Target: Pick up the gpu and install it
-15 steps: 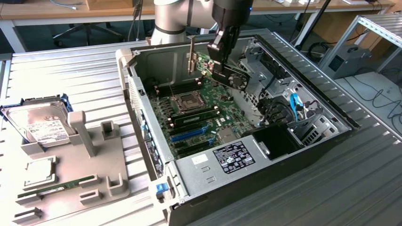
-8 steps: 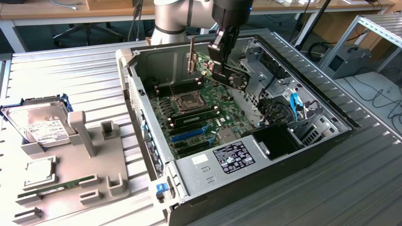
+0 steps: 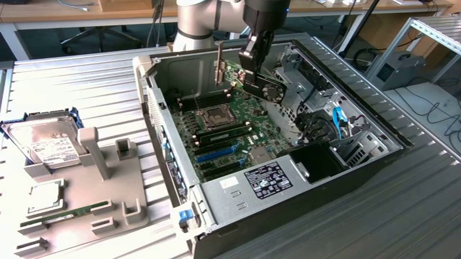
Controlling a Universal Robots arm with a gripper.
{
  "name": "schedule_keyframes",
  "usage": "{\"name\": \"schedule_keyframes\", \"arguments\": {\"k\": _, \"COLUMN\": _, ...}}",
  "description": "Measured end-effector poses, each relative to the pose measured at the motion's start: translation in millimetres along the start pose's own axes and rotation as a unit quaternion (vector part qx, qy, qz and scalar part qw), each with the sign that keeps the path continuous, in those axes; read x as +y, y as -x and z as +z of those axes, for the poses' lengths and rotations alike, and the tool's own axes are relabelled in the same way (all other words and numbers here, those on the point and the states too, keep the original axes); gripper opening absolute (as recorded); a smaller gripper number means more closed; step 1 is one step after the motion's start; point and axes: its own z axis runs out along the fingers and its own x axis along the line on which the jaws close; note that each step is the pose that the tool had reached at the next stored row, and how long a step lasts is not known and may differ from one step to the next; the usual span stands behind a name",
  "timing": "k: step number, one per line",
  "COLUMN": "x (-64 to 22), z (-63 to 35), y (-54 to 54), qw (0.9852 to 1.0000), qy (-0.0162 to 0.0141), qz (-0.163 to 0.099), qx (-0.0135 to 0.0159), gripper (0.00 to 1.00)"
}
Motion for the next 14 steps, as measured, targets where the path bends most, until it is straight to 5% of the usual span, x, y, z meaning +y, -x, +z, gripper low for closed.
{"name": "schedule_keyframes", "arguments": {"k": 14, "x": 0.0, "z": 0.5, "y": 0.0, "qw": 0.9999, "qy": 0.0004, "qz": -0.012, "qx": -0.0008, "gripper": 0.26}}
